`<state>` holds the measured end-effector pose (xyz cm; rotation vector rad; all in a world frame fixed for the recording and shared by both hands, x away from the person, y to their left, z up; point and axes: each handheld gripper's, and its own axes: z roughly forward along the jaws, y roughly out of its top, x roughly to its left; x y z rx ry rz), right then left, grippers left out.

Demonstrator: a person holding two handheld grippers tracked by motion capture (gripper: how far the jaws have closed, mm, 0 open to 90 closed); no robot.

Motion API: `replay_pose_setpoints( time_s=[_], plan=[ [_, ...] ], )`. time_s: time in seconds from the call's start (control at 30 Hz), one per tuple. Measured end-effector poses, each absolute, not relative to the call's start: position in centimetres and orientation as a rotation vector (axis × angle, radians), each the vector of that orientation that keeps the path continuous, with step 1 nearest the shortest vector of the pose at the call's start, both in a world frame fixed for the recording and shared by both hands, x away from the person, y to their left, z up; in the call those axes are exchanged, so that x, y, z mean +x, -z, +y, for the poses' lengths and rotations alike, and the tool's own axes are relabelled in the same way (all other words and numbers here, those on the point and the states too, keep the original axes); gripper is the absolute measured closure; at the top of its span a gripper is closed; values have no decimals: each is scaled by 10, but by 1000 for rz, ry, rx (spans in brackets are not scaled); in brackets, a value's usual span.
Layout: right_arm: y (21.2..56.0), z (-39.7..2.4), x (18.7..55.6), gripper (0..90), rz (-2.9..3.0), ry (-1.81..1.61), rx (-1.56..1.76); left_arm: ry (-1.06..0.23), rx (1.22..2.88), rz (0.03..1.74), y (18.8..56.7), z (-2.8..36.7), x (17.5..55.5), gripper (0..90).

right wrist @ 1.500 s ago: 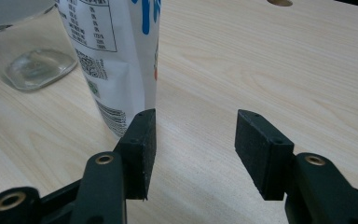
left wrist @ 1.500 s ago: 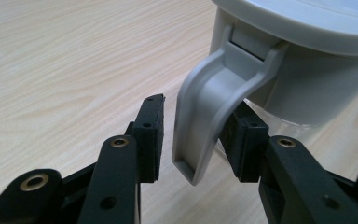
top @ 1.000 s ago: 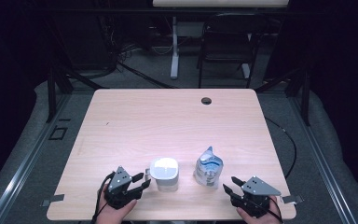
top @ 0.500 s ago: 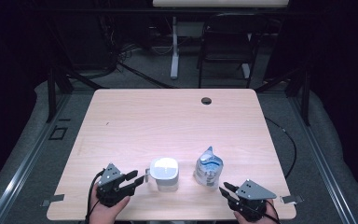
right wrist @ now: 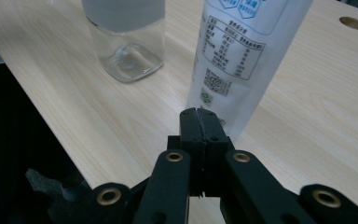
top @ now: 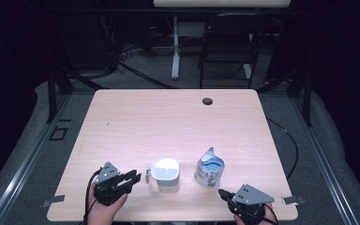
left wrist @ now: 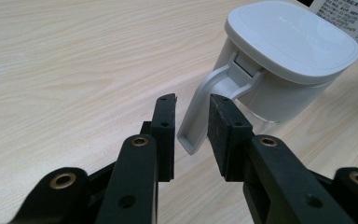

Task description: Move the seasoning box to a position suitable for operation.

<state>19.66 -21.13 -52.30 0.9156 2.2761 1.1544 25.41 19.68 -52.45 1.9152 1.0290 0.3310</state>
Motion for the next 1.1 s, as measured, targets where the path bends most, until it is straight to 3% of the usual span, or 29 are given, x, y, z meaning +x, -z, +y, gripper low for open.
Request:
replay_pose_setpoints(
  time_s=[0.37,0.7,1.1],
  plan=[
    [522,-203,194,900,2314,-1195,883,-330,1906,1014,519,196,255,736],
    [525,-183,198,900,2328,-1194,851,-314,1949,953,505,184,262,900],
    [524,-168,210,899,2346,-1208,849,-294,1992,843,480,163,280,900]
  ],
)
